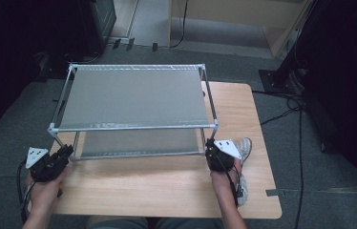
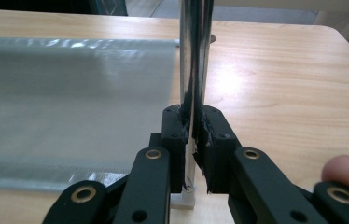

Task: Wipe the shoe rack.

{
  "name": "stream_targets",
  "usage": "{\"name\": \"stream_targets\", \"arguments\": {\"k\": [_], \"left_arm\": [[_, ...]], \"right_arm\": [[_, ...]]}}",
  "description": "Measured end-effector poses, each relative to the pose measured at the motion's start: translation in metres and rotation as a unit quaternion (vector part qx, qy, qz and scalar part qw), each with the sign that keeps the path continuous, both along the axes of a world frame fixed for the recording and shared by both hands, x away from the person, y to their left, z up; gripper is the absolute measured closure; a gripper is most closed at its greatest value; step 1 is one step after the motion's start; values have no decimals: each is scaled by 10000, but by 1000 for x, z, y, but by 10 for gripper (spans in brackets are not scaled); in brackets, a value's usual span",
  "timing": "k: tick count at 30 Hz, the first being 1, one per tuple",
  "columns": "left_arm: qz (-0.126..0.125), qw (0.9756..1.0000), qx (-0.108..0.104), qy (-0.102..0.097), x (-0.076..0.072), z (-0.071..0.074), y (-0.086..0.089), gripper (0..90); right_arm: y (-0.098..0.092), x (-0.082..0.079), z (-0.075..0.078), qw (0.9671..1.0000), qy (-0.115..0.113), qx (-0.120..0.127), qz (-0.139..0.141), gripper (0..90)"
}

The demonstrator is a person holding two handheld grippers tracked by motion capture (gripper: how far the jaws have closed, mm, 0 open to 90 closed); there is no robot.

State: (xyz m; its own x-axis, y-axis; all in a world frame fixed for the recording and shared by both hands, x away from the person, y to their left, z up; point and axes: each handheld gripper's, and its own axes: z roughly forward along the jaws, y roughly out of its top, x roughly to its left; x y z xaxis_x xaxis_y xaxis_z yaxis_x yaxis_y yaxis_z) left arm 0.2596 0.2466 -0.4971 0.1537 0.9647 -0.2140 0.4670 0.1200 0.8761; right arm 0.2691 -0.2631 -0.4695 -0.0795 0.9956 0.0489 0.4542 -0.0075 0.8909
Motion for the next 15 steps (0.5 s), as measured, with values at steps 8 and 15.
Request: {"name": "stream_targets", "arguments": {"k": [8,15], "left_arm": [[-100,9998,102,148,-21,2,-13,765],[-355,9985,345,242,-37,5,-24,772]], "right_arm": [[-16,32,1,9990,165,405,136,736],[-31,6,21,9998,20,110,133,337]]}}
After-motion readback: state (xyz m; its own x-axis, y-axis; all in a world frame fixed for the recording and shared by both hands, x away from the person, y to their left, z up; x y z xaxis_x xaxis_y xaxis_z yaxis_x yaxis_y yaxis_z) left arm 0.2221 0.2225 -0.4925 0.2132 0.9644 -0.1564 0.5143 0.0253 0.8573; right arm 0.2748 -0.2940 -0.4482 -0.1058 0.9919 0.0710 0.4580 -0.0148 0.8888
